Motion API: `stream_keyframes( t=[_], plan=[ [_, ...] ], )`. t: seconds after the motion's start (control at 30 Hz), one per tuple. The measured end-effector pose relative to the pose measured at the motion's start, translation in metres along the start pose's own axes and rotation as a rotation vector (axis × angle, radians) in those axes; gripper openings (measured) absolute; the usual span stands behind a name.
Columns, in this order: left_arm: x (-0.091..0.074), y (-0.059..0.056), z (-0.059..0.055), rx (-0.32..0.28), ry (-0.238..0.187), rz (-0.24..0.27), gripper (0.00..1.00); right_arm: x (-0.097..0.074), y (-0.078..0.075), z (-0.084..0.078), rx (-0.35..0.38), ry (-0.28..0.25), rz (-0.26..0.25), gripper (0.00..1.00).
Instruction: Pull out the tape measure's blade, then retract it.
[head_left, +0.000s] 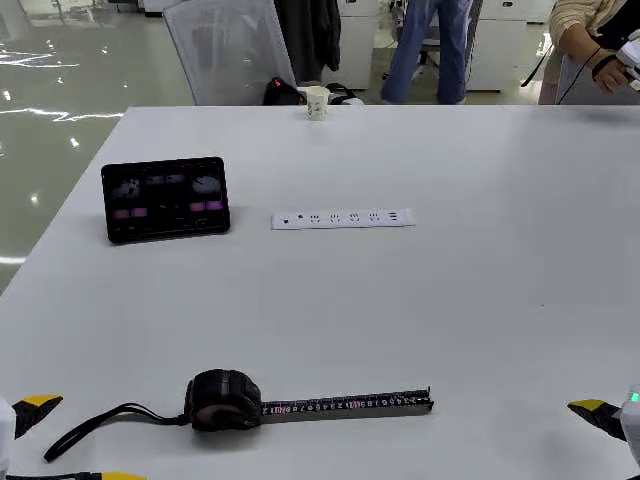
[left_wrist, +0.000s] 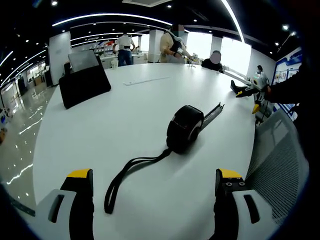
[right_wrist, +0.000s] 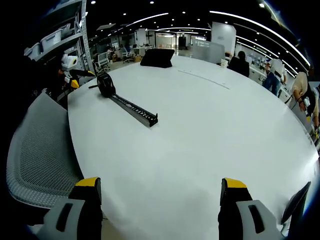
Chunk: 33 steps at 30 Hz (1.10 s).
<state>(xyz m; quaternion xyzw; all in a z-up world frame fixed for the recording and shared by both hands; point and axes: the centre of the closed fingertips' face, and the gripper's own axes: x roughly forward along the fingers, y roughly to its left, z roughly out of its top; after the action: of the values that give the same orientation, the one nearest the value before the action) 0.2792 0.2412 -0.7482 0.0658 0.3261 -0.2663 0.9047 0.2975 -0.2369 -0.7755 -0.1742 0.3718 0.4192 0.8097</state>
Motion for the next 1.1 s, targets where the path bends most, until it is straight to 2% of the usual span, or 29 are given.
stream_keyframes(
  t=[0.27, 0.4, 0.47, 0.57, 0.67, 0.7, 0.73, 0.87, 0.97, 1.1],
  plan=[
    [0.009, -0.008, 0.013, 0.021, -0.023, 0.007, 0.99, 0.001, -0.004, 0.008, -0.038, -0.006, 0.02, 0.99],
    [0.015, -0.012, 0.019, 0.017, -0.018, 0.011, 0.99, 0.004, -0.001, 0.008, -0.061, 0.032, 0.068, 0.99],
    [0.018, -0.013, 0.024, 0.0, -0.02, 0.019, 0.99, 0.004, 0.001, 0.011, -0.096, 0.024, 0.092, 0.99],
    [0.021, -0.012, 0.027, -0.009, -0.009, 0.044, 0.99, 0.004, 0.002, 0.014, -0.094, 0.039, 0.116, 0.99],
    [0.024, -0.016, 0.034, -0.031, -0.026, 0.041, 0.99, 0.006, 0.0, 0.019, -0.113, 0.045, 0.118, 0.99],
    [0.025, -0.019, 0.037, -0.048, -0.035, 0.028, 0.99, 0.006, -0.001, 0.02, -0.115, 0.048, 0.12, 0.99],
    [0.027, -0.027, 0.041, -0.076, -0.049, -0.008, 0.99, 0.007, -0.002, 0.022, -0.119, 0.053, 0.122, 0.99],
    [0.031, -0.033, 0.047, -0.065, -0.053, 0.0, 0.99, 0.009, -0.002, 0.028, -0.15, 0.069, 0.129, 0.99],
    [0.034, -0.04, 0.053, -0.086, -0.065, -0.008, 0.99, 0.012, -0.006, 0.035, -0.18, 0.08, 0.132, 0.99],
    [0.039, -0.043, 0.053, -0.097, -0.063, -0.01, 0.99, 0.015, -0.01, 0.045, -0.205, 0.081, 0.134, 0.99]
  ],
)
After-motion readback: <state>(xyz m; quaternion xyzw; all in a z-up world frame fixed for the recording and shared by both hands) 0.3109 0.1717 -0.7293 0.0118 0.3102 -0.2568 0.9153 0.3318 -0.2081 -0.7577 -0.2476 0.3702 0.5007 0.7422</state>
